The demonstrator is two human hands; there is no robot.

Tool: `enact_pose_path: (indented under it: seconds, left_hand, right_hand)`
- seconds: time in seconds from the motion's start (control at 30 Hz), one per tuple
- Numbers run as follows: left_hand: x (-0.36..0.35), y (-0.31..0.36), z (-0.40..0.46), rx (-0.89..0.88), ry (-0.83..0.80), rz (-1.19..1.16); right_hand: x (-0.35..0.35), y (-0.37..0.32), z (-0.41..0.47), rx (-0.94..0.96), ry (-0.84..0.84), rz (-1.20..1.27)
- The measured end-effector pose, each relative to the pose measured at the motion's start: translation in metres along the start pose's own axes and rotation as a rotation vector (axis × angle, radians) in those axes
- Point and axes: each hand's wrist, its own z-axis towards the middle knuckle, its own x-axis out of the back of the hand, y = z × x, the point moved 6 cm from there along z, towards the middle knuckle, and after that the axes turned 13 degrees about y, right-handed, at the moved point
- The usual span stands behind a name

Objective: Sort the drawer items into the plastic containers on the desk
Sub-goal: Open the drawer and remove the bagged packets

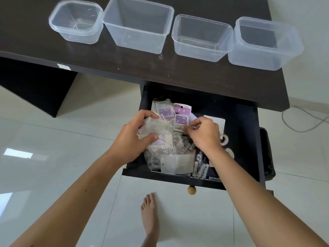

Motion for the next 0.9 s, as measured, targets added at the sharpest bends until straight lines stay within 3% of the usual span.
enact_pose_path:
  seconds: [0.17,0.43,0.7,0.77,0.9]
  left_hand:
    - [0.002,-0.009,0.002,-0.004,0.01,-0.1]
    - [0.002,-0.012,0.003,0.006,0.009,-0.174]
    - [0.003,-0.012,0.002,0.087,0.028,-0.353]
    - [0.003,-0.01,0.001,0.102,0.027,-0.374]
    - [0.002,-0.008,-0.001,0.094,0.019,-0.398]
  right_hand:
    - [-0.002,0.002,0.001,-0.004,-0.023,-0.012]
    - [0.035,-0.002,-0.01,-0.151,-0.039,0.292]
    - [0.057,-0.021,-0.042,-0.236,-0.168,0.833]
    - [0.05,-0.026,-0.049,-0.228,-0.205,0.824]
    - [0.027,-0.035,-0.061,-0.083,-0.269,0.567]
